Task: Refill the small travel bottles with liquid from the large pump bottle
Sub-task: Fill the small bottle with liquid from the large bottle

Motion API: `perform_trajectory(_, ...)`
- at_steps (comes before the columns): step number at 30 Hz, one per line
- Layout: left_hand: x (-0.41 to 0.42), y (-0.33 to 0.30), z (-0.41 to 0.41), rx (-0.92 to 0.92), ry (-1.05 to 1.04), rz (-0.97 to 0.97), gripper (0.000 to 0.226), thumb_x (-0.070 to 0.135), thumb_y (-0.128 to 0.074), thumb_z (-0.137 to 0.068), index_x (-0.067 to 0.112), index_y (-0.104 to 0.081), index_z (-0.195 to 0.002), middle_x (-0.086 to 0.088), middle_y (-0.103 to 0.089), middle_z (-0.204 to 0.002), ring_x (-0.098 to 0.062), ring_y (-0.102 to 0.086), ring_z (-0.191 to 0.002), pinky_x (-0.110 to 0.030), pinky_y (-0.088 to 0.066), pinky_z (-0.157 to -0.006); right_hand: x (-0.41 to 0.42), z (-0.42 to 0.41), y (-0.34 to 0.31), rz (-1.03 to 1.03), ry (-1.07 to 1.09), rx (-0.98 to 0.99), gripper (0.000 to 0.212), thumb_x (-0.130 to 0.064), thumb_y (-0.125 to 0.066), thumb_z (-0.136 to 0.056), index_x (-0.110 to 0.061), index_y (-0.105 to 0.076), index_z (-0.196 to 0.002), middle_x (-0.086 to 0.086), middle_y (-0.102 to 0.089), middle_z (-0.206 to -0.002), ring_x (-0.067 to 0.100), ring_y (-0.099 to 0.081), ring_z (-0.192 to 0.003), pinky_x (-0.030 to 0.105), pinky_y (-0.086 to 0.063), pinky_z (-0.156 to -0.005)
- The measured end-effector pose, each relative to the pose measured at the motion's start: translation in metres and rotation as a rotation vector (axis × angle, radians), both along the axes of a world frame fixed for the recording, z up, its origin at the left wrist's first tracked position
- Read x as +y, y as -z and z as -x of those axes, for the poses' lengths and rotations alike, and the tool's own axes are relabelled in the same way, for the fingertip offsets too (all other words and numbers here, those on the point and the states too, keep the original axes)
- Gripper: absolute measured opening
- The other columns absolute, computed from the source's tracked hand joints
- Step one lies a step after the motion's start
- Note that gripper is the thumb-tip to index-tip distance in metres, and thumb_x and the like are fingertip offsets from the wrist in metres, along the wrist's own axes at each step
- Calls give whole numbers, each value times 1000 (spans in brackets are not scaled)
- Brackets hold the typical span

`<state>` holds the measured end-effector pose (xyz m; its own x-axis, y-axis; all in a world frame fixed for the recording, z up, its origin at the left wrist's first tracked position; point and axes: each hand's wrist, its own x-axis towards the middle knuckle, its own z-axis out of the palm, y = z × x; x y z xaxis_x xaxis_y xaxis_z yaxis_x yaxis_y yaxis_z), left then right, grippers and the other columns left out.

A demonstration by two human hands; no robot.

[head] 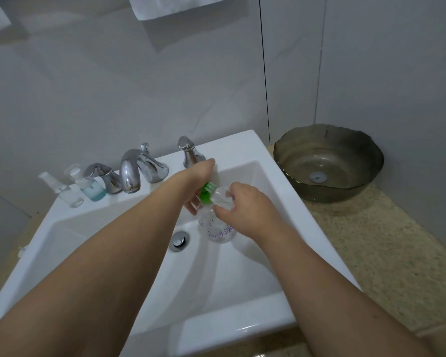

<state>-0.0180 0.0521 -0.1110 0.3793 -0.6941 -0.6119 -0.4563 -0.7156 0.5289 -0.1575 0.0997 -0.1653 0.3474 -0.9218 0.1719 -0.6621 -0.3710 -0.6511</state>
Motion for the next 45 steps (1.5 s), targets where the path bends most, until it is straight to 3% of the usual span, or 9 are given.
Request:
perform_trajectory(5,0,12,6,-125,-13,107,53,39,-26,-100,-2,-60,-105,-28,-69,-101,-42,-67,-92,-57,-54,-94,-3,-1,1,-28,-7,65,35,-48,-61,-82,-16,-52,-90,0,-56,-87,26,-57,-82,32,-41,-65)
perform_trajectory(9,-1,20,7,-134,-54,179,45,18,-19,-104,-5,-56,-115,-35,-66,-107,-51,-69,-95,-62,-56,-90,-5,-2,2,-88,-9,89,31,-45,-62,-78,-19,-46,-76,-1,-53,-77,26,-53,-74,29,-36,-59)
perform_trajectory(22,0,22,5,-108,-45,194,45,19,-24,-98,-4,-57,-119,-33,-66,-110,-50,-68,-96,-63,-57,-87,-4,-3,3,-82,-15,70,31,-48,-62,-78,-21,-47,-76,-2,-55,-76,25,-56,-73,29,-35,-57)
perform_trajectory(27,2,11,6,-89,-33,123,50,40,-30,-97,1,-60,-105,-23,-67,-96,-39,-64,-86,-49,-55,-92,-3,-4,2,-78,-9,60,29,-47,-61,-78,-21,-49,-77,-2,-58,-81,25,-57,-76,30,-41,-61)
perform_trajectory(30,1,2,0,6,10,9,79,72,-31,-94,2,-55,-120,-20,-64,-117,-45,-61,-108,-52,-50,-94,-3,-2,0,-44,8,40,33,-49,-61,-79,-18,-56,-88,-2,-61,-86,24,-58,-79,31,-45,-66)
perform_trajectory(32,1,-3,-3,71,50,-41,87,79,-29,-92,6,-51,-133,-20,-61,-127,-47,-57,-118,-57,-45,-92,-2,-2,-2,-24,12,24,33,-49,-61,-79,-18,-56,-89,-3,-60,-86,23,-58,-79,31,-44,-65)
perform_trajectory(35,-1,-2,-5,50,61,-44,89,79,-26,-94,5,-53,-134,-18,-65,-115,-42,-60,-105,-55,-46,-90,-2,-2,-3,-30,0,22,33,-49,-61,-80,-18,-57,-91,-3,-61,-89,23,-59,-82,32,-46,-67)
perform_trajectory(41,0,4,0,-50,54,19,69,65,-23,-99,6,-58,-98,-21,-67,-107,-42,-65,-98,-53,-53,-90,-3,-3,-1,-17,-2,51,33,-49,-60,-81,-17,-54,-88,-1,-59,-88,25,-57,-80,31,-42,-65)
perform_trajectory(45,0,14,5,-149,49,130,47,28,-27,-100,-3,-59,-112,-29,-68,-99,-46,-68,-88,-59,-57,-85,-4,-4,2,-20,-10,113,33,-49,-60,-81,-18,-49,-83,-2,-55,-83,23,-53,-74,30,-36,-62)
